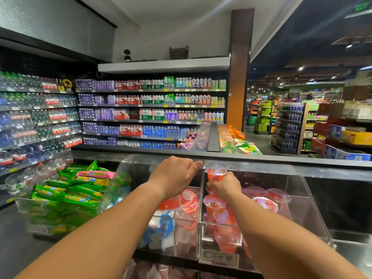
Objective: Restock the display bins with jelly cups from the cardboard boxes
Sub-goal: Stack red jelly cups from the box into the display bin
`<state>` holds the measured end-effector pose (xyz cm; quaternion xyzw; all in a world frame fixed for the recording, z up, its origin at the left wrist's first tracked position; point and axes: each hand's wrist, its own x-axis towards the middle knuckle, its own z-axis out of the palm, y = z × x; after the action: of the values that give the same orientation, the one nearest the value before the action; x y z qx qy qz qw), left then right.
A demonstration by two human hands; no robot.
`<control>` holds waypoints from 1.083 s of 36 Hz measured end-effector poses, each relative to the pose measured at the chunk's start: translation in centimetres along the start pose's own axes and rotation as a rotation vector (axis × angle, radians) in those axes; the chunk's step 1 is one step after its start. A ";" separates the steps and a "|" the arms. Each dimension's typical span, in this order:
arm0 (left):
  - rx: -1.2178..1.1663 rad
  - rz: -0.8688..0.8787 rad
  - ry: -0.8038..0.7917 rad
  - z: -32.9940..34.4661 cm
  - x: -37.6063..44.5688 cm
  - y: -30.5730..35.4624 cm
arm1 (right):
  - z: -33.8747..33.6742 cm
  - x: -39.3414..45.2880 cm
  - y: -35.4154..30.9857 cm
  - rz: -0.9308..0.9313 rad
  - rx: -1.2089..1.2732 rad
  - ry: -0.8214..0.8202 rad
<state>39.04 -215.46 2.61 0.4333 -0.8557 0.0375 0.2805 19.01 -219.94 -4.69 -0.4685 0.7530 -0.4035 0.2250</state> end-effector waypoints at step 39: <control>-0.041 -0.134 0.076 1.1 0.5 2.1 | -7.0 -4.0 3.2 0.115 0.216 0.171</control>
<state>36.72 -214.83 2.30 0.4822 -0.8139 0.0175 0.3237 14.14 -212.82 -3.45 -0.3617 0.7471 -0.5071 0.2321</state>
